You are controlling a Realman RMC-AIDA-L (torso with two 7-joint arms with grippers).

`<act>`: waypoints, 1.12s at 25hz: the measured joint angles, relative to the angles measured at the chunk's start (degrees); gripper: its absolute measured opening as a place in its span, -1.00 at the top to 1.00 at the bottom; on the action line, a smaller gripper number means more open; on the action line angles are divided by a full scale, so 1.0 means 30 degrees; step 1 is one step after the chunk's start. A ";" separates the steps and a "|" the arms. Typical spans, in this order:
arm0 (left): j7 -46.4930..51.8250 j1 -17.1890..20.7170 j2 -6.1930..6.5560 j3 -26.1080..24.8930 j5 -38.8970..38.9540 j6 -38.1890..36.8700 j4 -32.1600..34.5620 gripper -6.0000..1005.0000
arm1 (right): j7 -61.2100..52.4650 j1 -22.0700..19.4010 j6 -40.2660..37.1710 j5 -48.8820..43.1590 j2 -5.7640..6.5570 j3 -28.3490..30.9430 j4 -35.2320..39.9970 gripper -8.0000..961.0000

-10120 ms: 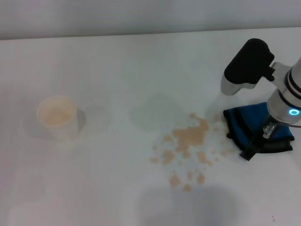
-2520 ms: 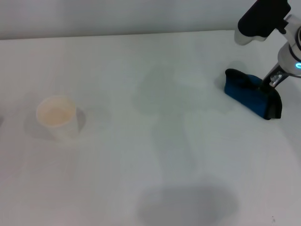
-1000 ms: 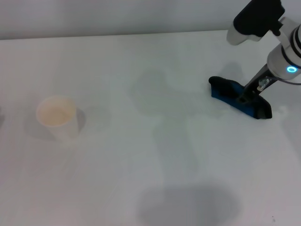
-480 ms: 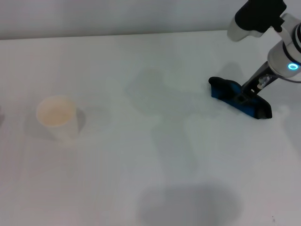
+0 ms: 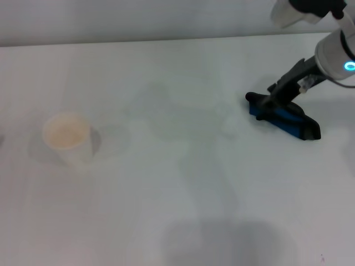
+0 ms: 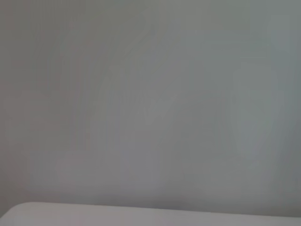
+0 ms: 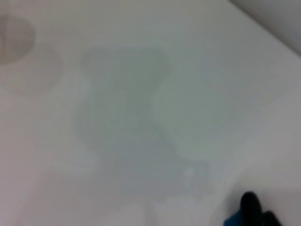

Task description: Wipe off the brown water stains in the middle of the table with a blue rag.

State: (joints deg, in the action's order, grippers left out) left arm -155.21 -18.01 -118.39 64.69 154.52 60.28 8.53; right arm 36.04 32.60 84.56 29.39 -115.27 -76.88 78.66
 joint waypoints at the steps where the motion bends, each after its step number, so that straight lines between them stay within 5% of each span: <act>1: 0.0000 0.0000 0.0000 0.0000 0.0000 0.0000 0.0000 -0.74 | 0.0004 -0.0027 -0.0156 0.0030 0.0002 0.0189 0.0032 0.11; 14: 0.0001 0.0047 -0.0028 0.0001 -0.0003 -0.0030 -0.0006 -0.74 | 0.0599 -0.1649 -0.5797 0.0430 0.0022 0.3246 -0.0464 0.11; 19: 0.0003 -0.0004 -0.0029 -0.0001 -0.0010 -0.0098 0.0032 -0.74 | 0.2721 -0.2163 -0.9186 0.1852 0.0080 0.4447 -0.3034 0.11; 28: -0.0007 0.0017 -0.0008 -0.0030 -0.0007 -0.0874 0.0204 -0.74 | 0.9937 -0.3906 -1.5257 0.9336 0.0091 0.5696 -0.6441 0.11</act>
State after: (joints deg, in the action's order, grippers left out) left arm -155.24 -17.96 -118.41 64.60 154.50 57.66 9.14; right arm 65.85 20.88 38.79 57.40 -114.99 -59.79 59.34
